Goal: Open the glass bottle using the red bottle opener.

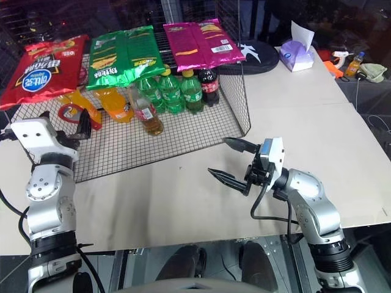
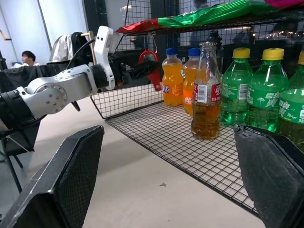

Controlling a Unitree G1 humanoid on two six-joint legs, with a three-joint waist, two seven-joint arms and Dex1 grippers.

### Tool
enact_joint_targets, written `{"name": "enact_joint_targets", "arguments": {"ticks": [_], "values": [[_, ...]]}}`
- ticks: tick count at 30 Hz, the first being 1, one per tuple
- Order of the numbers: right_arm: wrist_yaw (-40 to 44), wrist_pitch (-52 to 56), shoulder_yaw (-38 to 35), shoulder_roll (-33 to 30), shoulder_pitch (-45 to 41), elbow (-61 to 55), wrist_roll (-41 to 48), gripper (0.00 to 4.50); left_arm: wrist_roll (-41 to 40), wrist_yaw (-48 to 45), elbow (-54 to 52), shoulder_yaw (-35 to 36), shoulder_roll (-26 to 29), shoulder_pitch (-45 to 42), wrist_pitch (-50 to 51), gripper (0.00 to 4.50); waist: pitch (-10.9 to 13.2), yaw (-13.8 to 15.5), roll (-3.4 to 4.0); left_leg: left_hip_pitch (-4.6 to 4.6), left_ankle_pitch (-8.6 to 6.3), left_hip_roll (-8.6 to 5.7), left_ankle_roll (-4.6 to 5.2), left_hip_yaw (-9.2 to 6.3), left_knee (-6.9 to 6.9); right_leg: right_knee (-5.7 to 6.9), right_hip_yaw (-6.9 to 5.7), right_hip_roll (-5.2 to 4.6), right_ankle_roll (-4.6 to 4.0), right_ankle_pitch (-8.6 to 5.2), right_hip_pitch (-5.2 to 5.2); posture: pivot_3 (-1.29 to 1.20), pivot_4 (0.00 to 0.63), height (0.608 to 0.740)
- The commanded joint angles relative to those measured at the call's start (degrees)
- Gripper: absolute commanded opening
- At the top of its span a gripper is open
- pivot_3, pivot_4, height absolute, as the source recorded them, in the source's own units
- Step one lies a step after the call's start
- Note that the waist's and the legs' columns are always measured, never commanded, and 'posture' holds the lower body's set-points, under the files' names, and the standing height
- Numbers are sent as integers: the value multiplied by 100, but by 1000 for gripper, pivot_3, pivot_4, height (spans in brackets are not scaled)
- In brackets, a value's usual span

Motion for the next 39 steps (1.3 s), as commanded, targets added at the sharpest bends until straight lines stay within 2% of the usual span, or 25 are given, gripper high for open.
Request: {"name": "enact_joint_targets", "arguments": {"ticks": [1,2,5,13,16,20,30,34,39], "values": [[-17,-152,-21,53,-1,-29,7,4402,51,-120,-43,-37,116,-59,-237,4500,0,0,0,0,0,0,0,0,0,1,0,0,0,0,0,0,150,740],[-12,-162,-20,64,-5,-12,-4,4402,52,-135,-23,-44,111,-78,-261,4500,0,1,0,0,0,0,0,0,0,1,0,0,0,0,0,0,150,740],[-9,-225,10,104,-9,43,-58,4500,42,-155,76,-47,96,-162,-321,3680,-1,2,-1,0,0,0,0,1,0,1,1,0,0,0,-1,0,150,740],[-12,-283,1,134,28,48,-120,4500,-20,-274,254,-66,65,-159,-354,33,-1,-4,-1,-1,0,0,0,3,0,3,3,1,0,0,-3,0,150,740],[-9,-307,5,127,40,59,-137,4500,-109,-263,244,-47,2,-128,-283,33,-1,-4,-1,0,0,0,0,4,0,5,5,1,0,0,-4,0,150,740],[-14,-329,27,150,53,79,-159,4500,-763,-457,4,26,-215,-92,-39,33,-1,-3,-1,1,0,0,0,6,1,7,7,0,0,0,-4,0,150,740],[22,-375,45,174,9,192,-196,4500,-3593,-917,-869,461,-738,-74,1320,33,-3,0,-7,-1,0,0,0,3,8,11,4,-13,0,0,-4,0,150,740],[6,-405,48,175,17,223,-219,4500,-4395,-949,-1081,650,-857,-50,1582,33,-2,12,-9,-2,0,-1,0,3,12,11,4,-3,0,0,-3,0,150,740],[-36,-432,46,191,30,238,-239,4500,-5017,-869,-1171,838,-913,-96,1702,33,0,1,-15,-2,0,0,0,3,14,12,4,2,0,0,-2,0,150,740]]}}
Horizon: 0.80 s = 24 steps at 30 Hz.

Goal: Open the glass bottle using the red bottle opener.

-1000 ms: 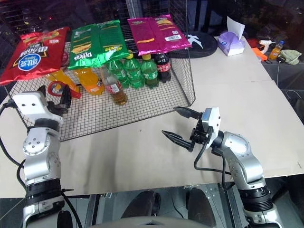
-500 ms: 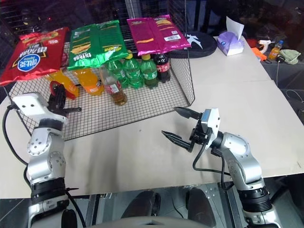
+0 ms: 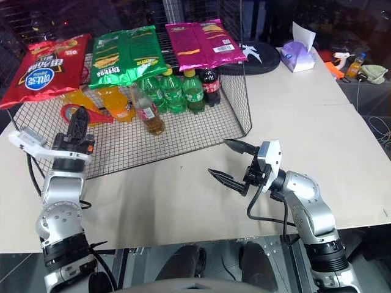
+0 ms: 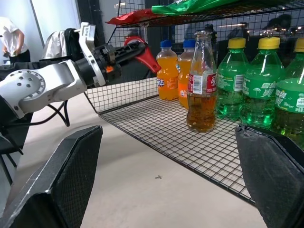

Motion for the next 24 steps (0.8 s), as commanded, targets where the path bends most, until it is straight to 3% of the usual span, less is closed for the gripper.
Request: {"name": "enact_joint_targets", "arguments": {"ticks": [1,13,17,24], "values": [[-53,-133,-29,41,-9,-102,16,4500,-529,-28,-356,152,39,-38,111,33,0,-4,0,0,0,0,0,0,0,1,0,1,0,0,0,0,150,740],[-437,256,57,130,-195,-167,8,4500,-1414,-560,-872,-505,153,535,1171,33,0,-8,0,2,0,0,-1,5,1,4,6,4,0,0,-1,0,150,740],[-989,1345,194,221,-472,-463,311,4500,-1593,-1025,-1019,-1065,489,748,1913,33,1,-13,1,6,1,2,-2,4,1,15,7,8,-2,-1,-2,0,150,740],[-992,3395,490,-280,-1110,-679,1029,4500,-1293,-2041,-797,-1962,1230,483,2737,33,2,-10,3,5,4,0,-6,7,3,30,11,11,-4,-2,-9,0,150,740]]}}
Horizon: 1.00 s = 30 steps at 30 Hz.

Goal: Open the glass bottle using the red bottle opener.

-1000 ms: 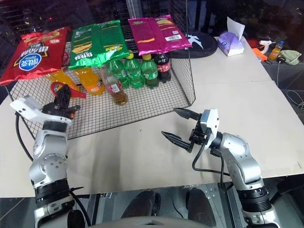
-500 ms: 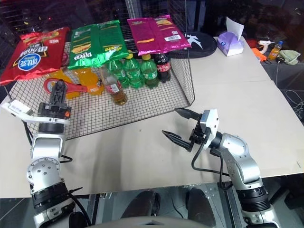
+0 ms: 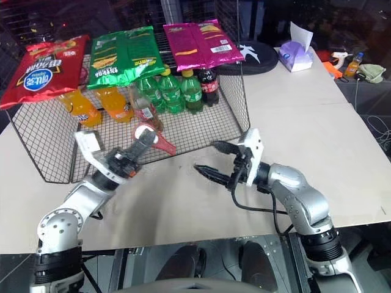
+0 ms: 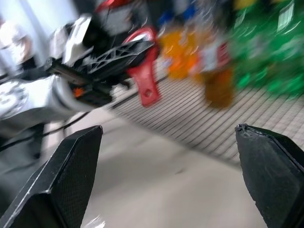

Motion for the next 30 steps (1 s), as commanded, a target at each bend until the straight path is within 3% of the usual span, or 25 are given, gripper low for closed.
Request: {"name": "enact_joint_targets", "arguments": {"ticks": [1,16,17,19,26,30], "values": [[104,798,71,-80,-371,-182,502,4500,158,-599,28,-331,276,-319,300,33,0,-1,0,0,0,-1,0,0,0,0,-1,0,0,0,0,0,150,740],[-128,2355,-37,286,-994,-113,1622,4500,923,-1590,662,-996,208,-1068,564,33,1,-13,0,-8,0,1,0,2,-1,2,3,-1,0,0,-10,0,150,740],[-143,2391,-6,260,-1007,-118,1591,3976,980,-1622,677,-1018,182,-1082,547,0,1,-9,0,-8,0,1,0,2,-1,1,2,-1,0,0,-10,0,150,740],[-172,2441,16,247,-1017,-114,1574,3373,1064,-1657,729,-1036,133,-1120,543,0,1,-7,0,-11,0,0,0,2,-1,1,2,-2,0,0,-12,0,150,740],[-155,2506,53,169,-1002,-128,1507,102,1310,-1586,866,-1029,-15,-1241,486,0,1,-18,-1,-29,0,0,0,9,0,14,10,-2,0,0,-36,0,150,740],[-122,2395,108,140,-992,-138,1364,41,1408,-1553,925,-901,-159,-1284,241,0,1,-26,-1,-38,1,1,0,15,1,19,17,-1,0,0,-50,0,150,740]]}}
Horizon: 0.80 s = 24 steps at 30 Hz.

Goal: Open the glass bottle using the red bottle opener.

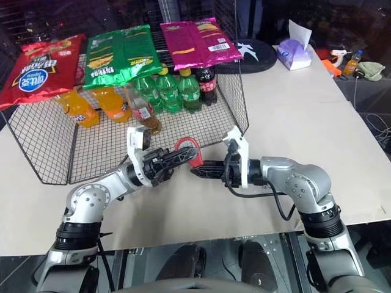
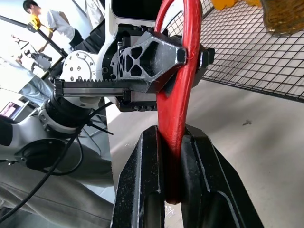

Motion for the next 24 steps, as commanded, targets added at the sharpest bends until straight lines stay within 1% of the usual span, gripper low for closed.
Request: {"name": "enact_joint_targets", "arguments": {"ticks": [1,3,4,8,9,10,11,12,15,18,20,24], "values": [[92,-91,274,59,-76,-291,-36,41,314,251,117,259,-110,-128,-386,0,0,3,0,-1,0,0,0,1,1,0,1,0,0,0,0,0,150,740],[5,-189,319,67,-58,-253,-209,0,371,254,83,303,-140,-119,-495,737,0,3,0,-1,0,0,0,1,1,-1,1,0,0,0,0,0,150,740],[-39,-255,309,70,-41,-191,-310,0,349,240,-14,327,-109,-50,-479,1035,0,3,0,-1,0,-1,0,2,1,0,1,0,0,0,0,0,150,740],[-123,-459,221,22,83,-31,-600,0,252,303,-326,497,-22,247,-381,2828,0,-4,-1,-2,0,1,0,2,1,1,3,1,0,0,-4,0,150,740],[-151,-523,195,2,139,2,-680,0,238,334,-413,550,11,348,-367,3340,0,-4,-1,-3,0,1,0,2,1,-1,3,0,0,0,-3,0,150,740],[-167,-571,181,-10,177,23,-736,0,227,358,-474,584,32,418,-358,3736,0,-1,0,-3,0,0,0,3,1,-1,5,-2,0,0,-3,0,150,740],[-211,-673,125,-32,245,52,-827,0,224,432,-585,674,59,549,-382,4245,0,5,-1,-4,0,0,0,3,1,-2,5,-3,0,0,-3,0,150,740],[-245,-781,45,-64,325,72,-900,0,242,502,-688,779,94,689,-430,4378,0,11,-1,-4,0,-1,0,3,1,-3,5,-3,0,0,-3,0,150,740],[-362,-1220,-202,-198,640,40,-1186,0,611,774,-1043,1114,179,1154,-855,4378,1,24,-1,-6,0,0,0,2,0,-3,4,-7,0,0,-4,0,150,740],[-441,-1590,-363,-224,851,22,-1375,0,1180,1159,-1241,1308,20,1351,-1533,4378,1,40,-1,-7,0,-1,0,3,1,-2,4,-16,0,0,-4,0,150,740],[-522,-1770,-455,-187,941,38,-1479,0,1750,1409,-1287,1319,-56,1482,-2046,4378,1,39,-2,-4,1,-1,-1,3,1,0,3,-14,0,0,-3,0,150,740],[-665,-2148,-536,-51,952,178,-1702,0,2762,1995,-994,1361,-316,1407,-3085,4378,1,35,-2,-2,1,0,-3,6,0,3,6,-8,0,0,-3,0,150,740]]}}
